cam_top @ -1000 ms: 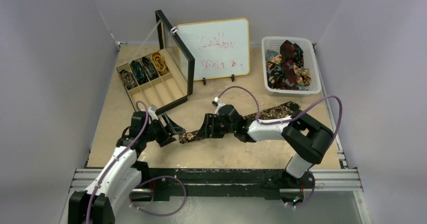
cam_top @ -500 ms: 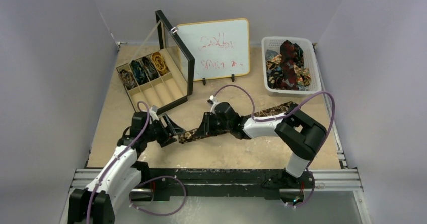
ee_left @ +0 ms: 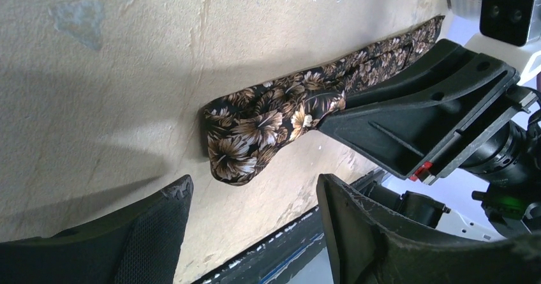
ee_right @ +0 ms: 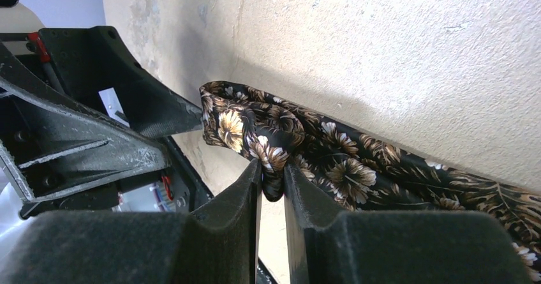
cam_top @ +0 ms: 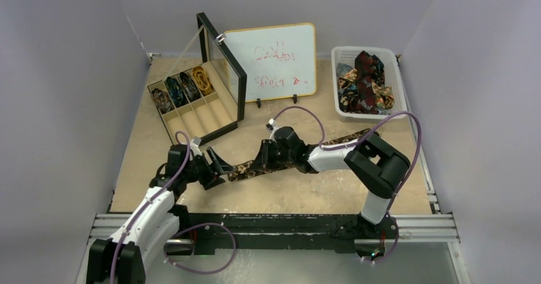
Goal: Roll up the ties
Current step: Roll the tie at the center of the board.
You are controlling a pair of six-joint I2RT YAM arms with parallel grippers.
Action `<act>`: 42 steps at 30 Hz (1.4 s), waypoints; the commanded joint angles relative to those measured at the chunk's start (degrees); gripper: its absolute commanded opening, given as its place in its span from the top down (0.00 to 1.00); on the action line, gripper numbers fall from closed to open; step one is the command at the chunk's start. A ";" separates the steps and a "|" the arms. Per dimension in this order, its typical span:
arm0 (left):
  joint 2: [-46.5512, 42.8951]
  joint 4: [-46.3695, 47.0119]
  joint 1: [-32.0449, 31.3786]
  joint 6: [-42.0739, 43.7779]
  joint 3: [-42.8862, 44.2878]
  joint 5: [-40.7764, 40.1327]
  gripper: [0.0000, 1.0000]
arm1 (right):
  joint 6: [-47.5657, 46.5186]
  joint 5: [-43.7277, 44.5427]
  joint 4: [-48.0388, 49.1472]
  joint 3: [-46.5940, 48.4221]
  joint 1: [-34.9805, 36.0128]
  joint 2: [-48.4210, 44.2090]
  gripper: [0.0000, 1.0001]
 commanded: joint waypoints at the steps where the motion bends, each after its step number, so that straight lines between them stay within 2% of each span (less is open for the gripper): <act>1: -0.38 2.55 0.49 -0.88 -0.77 2.01 0.31 | -1.14 -2.70 3.09 -0.85 -0.19 1.24 0.79; 10: 0.19 5.27 0.49 -1.98 -2.41 2.98 0.31 | 1.77 -6.44 7.49 -2.73 -0.16 2.71 0.78; 19: 2.86 8.91 0.49 -2.08 -4.03 4.32 0.34 | 2.37 -5.68 7.39 -1.67 -0.13 4.19 0.76; 32: 4.64 8.07 0.49 -0.06 -3.49 2.20 0.37 | 3.03 -6.08 7.51 -0.61 -0.16 6.05 0.75; 35: 6.07 8.80 0.49 1.10 -2.96 1.71 0.42 | 2.22 -6.94 5.37 -0.22 -0.14 5.87 0.73; 37: 7.65 8.59 0.49 2.41 -2.23 1.17 0.50 | 1.85 -6.83 4.22 -0.07 -0.22 5.09 0.70; 39: 8.64 8.01 0.49 3.66 -1.27 -0.18 0.57 | 0.79 -5.89 2.61 0.61 -0.21 4.09 0.66; 42: 9.99 8.69 0.49 4.57 -0.39 -0.23 0.61 | -0.86 -4.08 -0.61 1.64 -0.30 2.41 0.59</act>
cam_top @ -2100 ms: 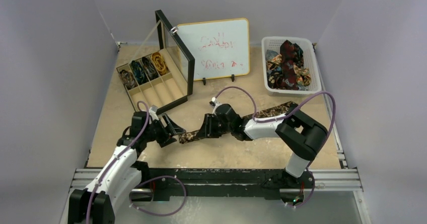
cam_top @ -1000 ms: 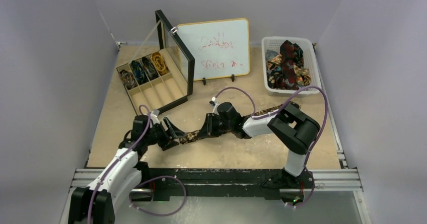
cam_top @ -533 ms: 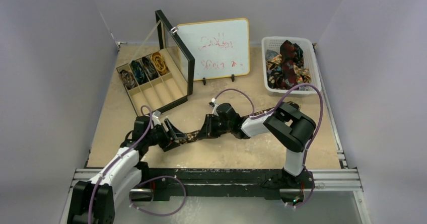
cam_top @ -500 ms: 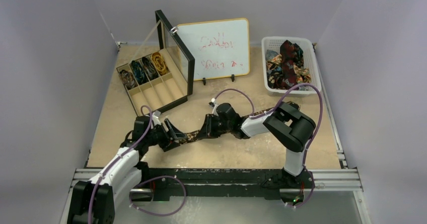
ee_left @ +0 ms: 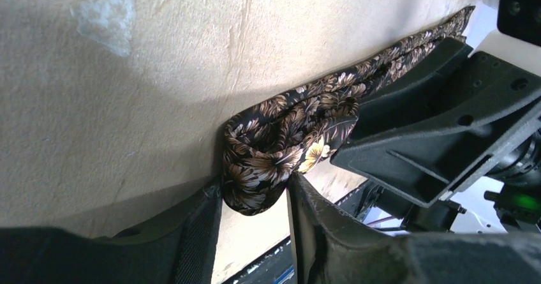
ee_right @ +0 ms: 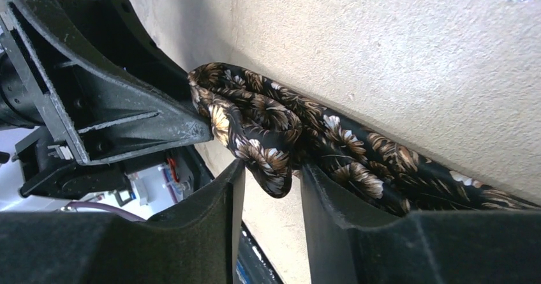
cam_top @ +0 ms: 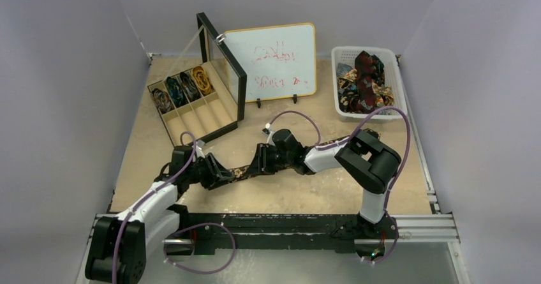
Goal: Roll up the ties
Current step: Roll the tie at the center of the board.
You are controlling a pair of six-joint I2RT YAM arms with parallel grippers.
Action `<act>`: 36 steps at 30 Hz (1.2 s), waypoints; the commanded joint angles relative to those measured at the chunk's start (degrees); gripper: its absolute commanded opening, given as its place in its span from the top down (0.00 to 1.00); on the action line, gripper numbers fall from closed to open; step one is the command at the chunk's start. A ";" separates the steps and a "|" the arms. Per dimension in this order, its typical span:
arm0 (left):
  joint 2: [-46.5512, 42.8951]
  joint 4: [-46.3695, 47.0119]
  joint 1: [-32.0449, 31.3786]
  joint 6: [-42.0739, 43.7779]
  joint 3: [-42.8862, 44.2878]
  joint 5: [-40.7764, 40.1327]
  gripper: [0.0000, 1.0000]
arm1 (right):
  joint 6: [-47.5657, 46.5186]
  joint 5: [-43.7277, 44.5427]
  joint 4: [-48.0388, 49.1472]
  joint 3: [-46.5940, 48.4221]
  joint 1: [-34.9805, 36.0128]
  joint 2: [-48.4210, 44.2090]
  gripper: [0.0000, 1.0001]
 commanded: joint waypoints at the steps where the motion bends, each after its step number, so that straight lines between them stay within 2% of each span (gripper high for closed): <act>1: 1.69 1.59 0.41 3.41 2.78 -1.95 0.63 | -3.84 2.71 -7.27 2.34 -0.30 -3.45 0.57; 5: 2.96 1.43 0.41 4.04 3.35 -1.97 0.68 | -5.62 4.68 -10.23 2.36 -0.53 -6.29 0.51; 9: 2.29 1.17 0.41 3.95 3.19 -2.01 0.68 | -6.65 4.54 -10.86 2.67 -0.63 -7.66 0.51; 17: 2.82 2.04 0.41 4.15 3.24 -0.79 0.68 | -6.16 2.34 -7.02 5.42 -0.58 -3.15 0.62; 20: 2.69 1.88 0.41 3.86 3.19 -0.59 0.68 | -5.73 1.43 -6.35 6.76 -0.58 -0.91 0.72; 24: 1.27 1.09 0.41 3.25 3.36 -0.56 0.64 | -5.87 1.29 -7.98 7.82 -0.58 1.35 0.79; 26: 0.32 0.54 0.41 2.94 3.52 -0.69 0.59 | -5.08 0.26 -5.74 6.45 -0.61 1.34 0.81; 32: -1.97 -0.83 0.41 2.13 3.60 -0.83 0.49 | -3.03 -0.22 -2.40 4.75 -0.56 1.72 0.84; 36: -2.24 0.13 0.41 1.07 2.56 -0.38 0.48 | -2.75 -0.43 -2.44 3.89 -0.62 2.13 0.84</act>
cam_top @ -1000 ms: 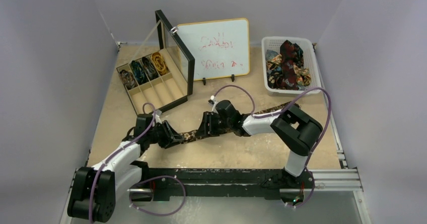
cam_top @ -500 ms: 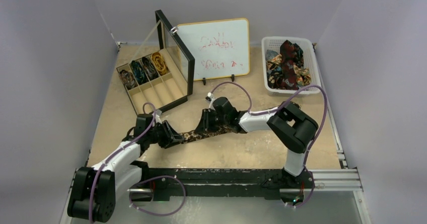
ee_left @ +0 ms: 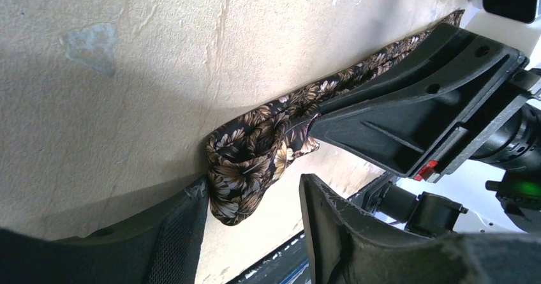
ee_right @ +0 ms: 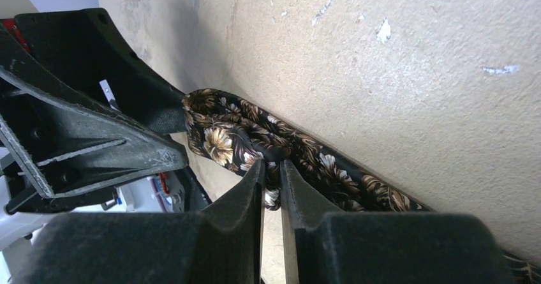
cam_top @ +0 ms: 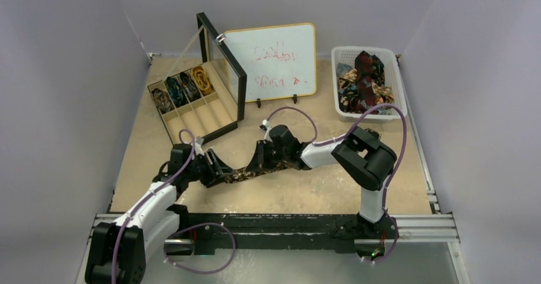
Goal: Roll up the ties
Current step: Roll the tie at the center of the board.
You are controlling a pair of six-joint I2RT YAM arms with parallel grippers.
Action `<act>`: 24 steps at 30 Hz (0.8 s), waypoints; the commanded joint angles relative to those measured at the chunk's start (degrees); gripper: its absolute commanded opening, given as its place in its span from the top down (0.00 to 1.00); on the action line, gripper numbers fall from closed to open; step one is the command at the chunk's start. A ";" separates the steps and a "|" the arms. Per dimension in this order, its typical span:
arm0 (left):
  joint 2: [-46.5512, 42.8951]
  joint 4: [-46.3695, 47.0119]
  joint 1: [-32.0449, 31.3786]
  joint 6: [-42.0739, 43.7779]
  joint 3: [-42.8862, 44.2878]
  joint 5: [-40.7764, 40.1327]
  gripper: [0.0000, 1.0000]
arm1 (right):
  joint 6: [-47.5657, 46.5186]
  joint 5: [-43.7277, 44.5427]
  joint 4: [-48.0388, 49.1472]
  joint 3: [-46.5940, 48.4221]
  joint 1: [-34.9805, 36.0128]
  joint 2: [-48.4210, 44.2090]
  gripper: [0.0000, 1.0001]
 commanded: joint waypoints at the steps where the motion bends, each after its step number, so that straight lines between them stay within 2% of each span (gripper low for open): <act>1: -0.63 1.76 0.41 -1.11 0.45 1.12 0.48 | 1.25 -1.03 2.19 -1.44 -0.03 0.19 0.85; 6: -0.54 4.10 0.41 -3.41 -1.80 2.48 0.48 | 1.56 -0.10 3.36 -2.34 0.02 0.63 0.85; 15: 0.77 6.21 0.41 -3.89 -2.89 3.36 0.57 | 2.43 0.85 3.27 -3.45 0.32 0.89 0.85; 20: 1.31 6.41 0.41 -4.63 -3.24 2.44 0.56 | 3.32 1.24 3.48 -3.35 1.15 1.50 0.87; 24: 0.73 2.83 0.41 -5.24 -2.47 -0.72 0.52 | 4.28 2.06 3.64 -3.84 1.19 1.64 0.89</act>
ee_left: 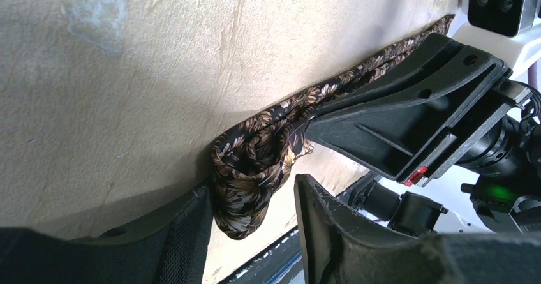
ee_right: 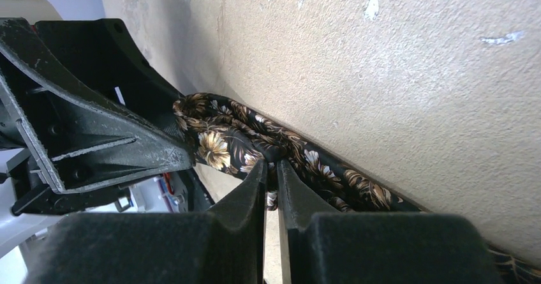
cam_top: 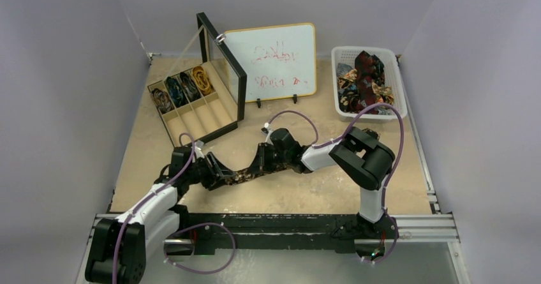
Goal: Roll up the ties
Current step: Roll the tie at the center of the board.
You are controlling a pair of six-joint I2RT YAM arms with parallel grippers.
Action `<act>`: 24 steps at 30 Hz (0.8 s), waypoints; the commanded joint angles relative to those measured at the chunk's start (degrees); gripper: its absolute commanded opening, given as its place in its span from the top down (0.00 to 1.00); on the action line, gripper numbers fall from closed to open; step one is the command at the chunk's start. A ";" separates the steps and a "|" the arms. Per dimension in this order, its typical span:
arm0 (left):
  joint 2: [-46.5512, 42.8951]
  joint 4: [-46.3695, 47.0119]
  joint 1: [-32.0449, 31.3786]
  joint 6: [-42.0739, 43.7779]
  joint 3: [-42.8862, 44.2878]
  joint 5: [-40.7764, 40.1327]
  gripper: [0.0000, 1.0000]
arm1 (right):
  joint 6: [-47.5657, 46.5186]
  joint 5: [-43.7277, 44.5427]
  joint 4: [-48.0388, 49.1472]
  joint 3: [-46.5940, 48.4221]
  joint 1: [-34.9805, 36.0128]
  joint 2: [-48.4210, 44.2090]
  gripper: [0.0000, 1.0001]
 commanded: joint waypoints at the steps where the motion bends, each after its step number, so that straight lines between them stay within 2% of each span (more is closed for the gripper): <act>1: -0.58 -1.24 0.39 -1.01 0.34 -2.62 0.52 | 1.32 1.82 0.07 -1.16 0.60 1.15 0.90; 4: -0.57 -0.48 0.39 -1.51 0.03 -3.02 0.54 | 1.72 1.21 0.76 -1.18 0.69 1.60 0.91; 12: -0.19 1.00 0.39 -1.42 -1.22 -2.34 0.71 | 2.74 -0.35 2.60 -0.99 1.32 2.41 0.93; 16: -0.02 -0.26 0.39 0.13 0.07 -2.79 0.88 | 1.43 -0.27 0.45 -0.46 1.51 1.64 0.91; 18: 0.00 -2.54 0.39 2.03 1.90 -3.79 1.00 | 0.10 0.67 -2.82 0.21 1.49 0.15 0.87; 24: -0.62 -8.11 0.39 6.90 5.63 -6.26 1.00 | -4.94 6.04 -9.55 2.32 1.07 -6.38 0.63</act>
